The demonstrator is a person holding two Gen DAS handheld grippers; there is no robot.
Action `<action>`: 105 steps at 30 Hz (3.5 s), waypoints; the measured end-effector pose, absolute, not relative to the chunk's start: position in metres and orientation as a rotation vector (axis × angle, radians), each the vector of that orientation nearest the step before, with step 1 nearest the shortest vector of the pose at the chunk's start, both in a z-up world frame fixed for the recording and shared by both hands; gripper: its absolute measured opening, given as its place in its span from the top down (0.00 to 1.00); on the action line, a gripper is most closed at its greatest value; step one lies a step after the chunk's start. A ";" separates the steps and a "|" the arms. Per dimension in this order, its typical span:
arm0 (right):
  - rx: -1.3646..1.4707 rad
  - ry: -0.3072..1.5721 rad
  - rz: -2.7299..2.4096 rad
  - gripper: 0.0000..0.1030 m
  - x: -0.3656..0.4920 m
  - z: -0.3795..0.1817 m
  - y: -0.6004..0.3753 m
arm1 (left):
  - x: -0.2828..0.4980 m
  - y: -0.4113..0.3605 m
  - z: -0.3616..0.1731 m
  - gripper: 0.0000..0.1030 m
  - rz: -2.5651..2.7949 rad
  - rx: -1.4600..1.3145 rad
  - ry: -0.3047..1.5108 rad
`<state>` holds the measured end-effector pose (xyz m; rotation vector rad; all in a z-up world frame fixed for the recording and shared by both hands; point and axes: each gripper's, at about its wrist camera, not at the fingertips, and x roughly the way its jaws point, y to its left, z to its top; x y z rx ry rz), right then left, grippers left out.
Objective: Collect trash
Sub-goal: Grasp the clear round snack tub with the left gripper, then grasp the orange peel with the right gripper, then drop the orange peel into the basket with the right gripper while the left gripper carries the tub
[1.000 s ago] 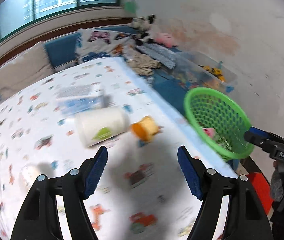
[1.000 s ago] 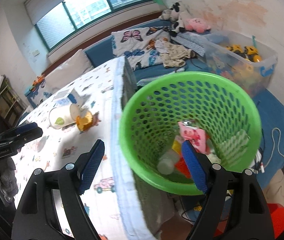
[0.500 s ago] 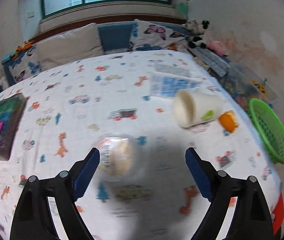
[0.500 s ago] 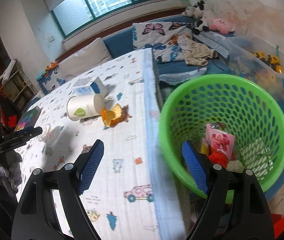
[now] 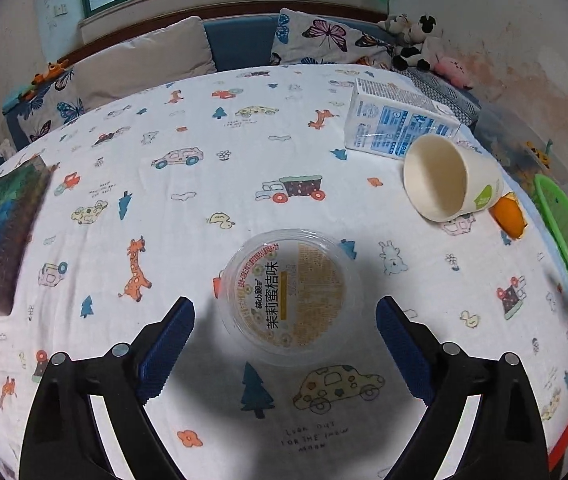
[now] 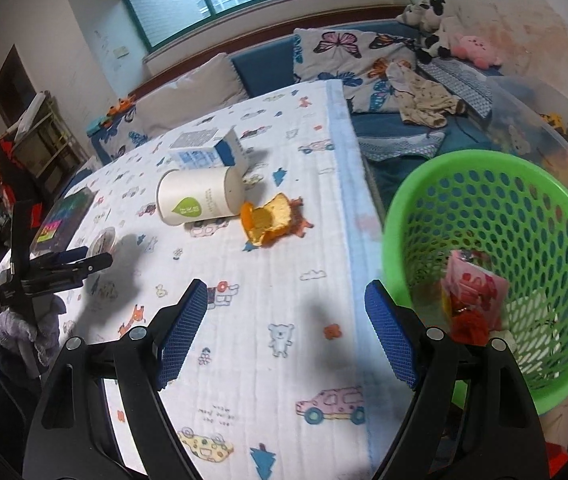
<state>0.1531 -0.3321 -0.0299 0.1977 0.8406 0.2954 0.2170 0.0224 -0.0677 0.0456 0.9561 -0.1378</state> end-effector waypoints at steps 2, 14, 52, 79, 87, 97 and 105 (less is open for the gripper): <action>0.189 0.847 0.303 0.22 0.156 -0.031 -0.326 | 0.218 0.022 -0.069 0.13 -0.136 0.047 0.956; 0.128 0.875 0.323 0.22 0.177 -0.042 -0.301 | 0.222 0.023 -0.070 0.35 -0.153 0.022 0.947; -0.065 0.919 0.245 0.57 0.248 -0.077 -0.265 | 0.200 0.019 -0.035 0.36 -0.209 -0.004 0.873; 0.108 0.839 0.046 0.59 0.164 -0.029 -0.414 | 0.190 -0.071 -0.001 0.36 -0.389 0.048 0.817; 0.147 0.854 -0.045 0.58 0.149 -0.039 -0.461 | 0.190 -0.116 0.007 0.36 -0.465 0.087 0.809; 0.191 0.835 -0.079 0.47 0.139 -0.043 -0.484 | 0.190 -0.176 0.017 0.36 -0.554 0.154 0.793; 0.208 0.801 -0.078 0.41 0.124 -0.034 -0.491 | 0.192 -0.229 0.019 0.36 -0.633 0.198 0.801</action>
